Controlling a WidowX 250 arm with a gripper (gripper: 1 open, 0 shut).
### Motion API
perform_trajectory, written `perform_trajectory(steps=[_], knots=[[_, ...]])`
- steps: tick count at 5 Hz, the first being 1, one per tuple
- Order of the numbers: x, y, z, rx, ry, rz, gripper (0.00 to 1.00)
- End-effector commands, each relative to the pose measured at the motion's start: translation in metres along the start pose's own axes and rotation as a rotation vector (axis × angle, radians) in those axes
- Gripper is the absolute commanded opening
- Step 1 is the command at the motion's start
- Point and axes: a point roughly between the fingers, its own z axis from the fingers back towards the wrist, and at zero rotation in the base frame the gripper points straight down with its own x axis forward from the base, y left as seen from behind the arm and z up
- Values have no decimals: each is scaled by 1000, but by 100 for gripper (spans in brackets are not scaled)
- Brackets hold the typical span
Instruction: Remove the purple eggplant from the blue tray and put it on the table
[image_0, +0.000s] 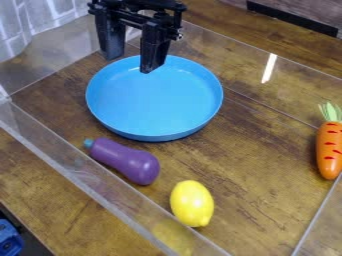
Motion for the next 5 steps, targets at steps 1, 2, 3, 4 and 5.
perform_trajectory(steps=[1, 2, 3, 4, 5], knots=[[1, -11, -1, 0, 7, 8, 100], [2, -21, -2, 1, 15, 16, 100], [-2, -29, -1, -9, 14, 27, 100], [-6, -30, -2, -6, 11, 52, 100], [-3, -30, 4, -25, 24, 80, 100]])
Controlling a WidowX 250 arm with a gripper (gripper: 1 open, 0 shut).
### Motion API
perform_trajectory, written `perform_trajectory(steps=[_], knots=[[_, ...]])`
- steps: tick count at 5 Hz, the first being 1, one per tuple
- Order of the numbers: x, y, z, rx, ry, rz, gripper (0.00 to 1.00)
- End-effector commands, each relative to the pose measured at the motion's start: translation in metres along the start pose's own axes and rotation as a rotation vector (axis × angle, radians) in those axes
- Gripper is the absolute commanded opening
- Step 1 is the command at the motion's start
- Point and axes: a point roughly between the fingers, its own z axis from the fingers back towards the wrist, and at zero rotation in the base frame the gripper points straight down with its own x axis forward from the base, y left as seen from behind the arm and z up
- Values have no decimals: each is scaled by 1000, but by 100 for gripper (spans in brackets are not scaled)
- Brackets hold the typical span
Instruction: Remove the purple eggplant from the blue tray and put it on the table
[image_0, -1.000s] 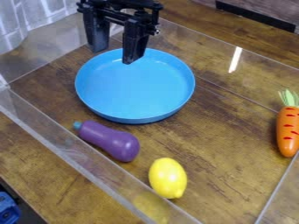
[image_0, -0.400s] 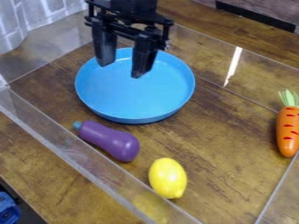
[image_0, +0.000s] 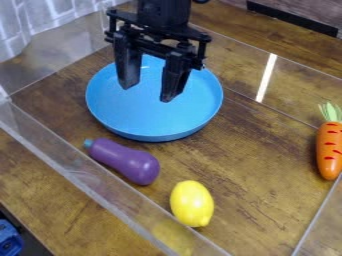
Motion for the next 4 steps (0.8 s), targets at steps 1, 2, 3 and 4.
perform_trajectory(steps=[1, 2, 3, 4], knots=[[9, -2, 28, -37, -62, 28, 100], [13, -5, 33, -56, -55, 47, 100], [16, -5, 32, -59, -43, 68, 100], [18, -23, 32, -43, -19, 34, 100]])
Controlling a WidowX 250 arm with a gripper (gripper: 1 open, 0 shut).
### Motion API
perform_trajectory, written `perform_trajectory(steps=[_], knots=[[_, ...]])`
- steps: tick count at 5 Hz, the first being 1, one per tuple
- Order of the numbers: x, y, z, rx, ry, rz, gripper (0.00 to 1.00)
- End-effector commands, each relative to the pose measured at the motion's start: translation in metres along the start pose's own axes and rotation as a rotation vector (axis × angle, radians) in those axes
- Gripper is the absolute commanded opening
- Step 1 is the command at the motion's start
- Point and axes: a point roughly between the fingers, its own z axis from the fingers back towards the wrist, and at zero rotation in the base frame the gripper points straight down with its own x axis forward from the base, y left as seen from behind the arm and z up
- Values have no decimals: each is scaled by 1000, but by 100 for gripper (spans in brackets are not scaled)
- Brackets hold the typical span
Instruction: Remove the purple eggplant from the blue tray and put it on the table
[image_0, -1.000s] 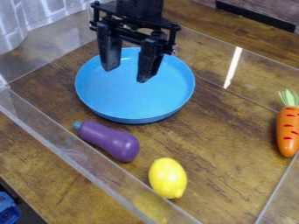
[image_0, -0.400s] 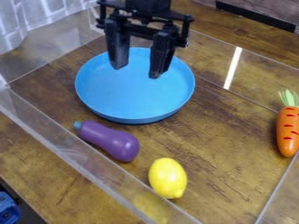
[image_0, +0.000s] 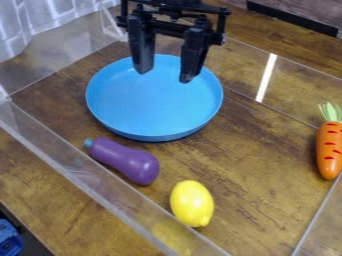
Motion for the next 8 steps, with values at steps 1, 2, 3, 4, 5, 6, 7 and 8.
perform_trajectory(steps=[1, 2, 3, 4, 5, 6, 7, 8], knots=[[2, -26, 17, 5, -39, -60, 100], [-4, -35, 16, 29, -22, -89, 100], [-13, -20, 12, 39, -17, -78, 100], [-15, -14, 8, 40, -12, -68, 100], [-18, 2, 20, 49, -7, -109, 100], [-13, 9, 22, 56, -13, -149, 100], [-18, 42, 20, 39, -13, -127, 100], [-24, 49, 19, 26, -5, -118, 100]])
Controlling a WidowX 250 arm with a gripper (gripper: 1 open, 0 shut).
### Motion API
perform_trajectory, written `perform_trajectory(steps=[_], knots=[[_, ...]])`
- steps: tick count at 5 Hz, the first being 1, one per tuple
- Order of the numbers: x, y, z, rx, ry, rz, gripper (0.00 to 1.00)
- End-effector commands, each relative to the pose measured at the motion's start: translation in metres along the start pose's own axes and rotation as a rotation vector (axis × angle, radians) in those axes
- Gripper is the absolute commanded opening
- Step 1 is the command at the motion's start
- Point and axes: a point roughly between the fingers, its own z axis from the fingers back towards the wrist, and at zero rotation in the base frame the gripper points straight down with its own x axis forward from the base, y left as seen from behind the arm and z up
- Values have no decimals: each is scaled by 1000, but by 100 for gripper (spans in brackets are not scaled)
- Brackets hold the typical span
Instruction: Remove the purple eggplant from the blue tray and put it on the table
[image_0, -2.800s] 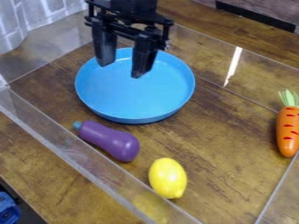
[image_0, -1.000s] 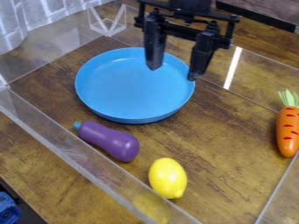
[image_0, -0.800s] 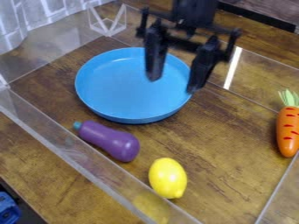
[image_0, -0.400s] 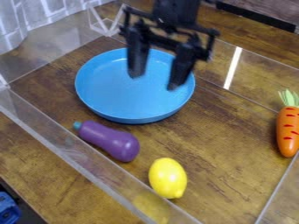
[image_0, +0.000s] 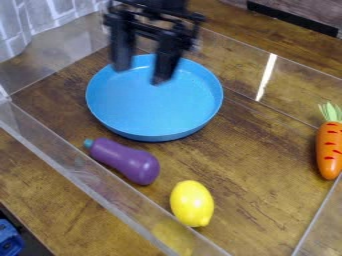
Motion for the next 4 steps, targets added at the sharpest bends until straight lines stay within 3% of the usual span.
perform_trajectory(steps=[1, 3, 4], knots=[[-4, 11, 22, -23, -102, 78, 100], [14, -1, 21, -31, -124, 70, 100], [14, 0, 8, -27, -120, 57, 0]])
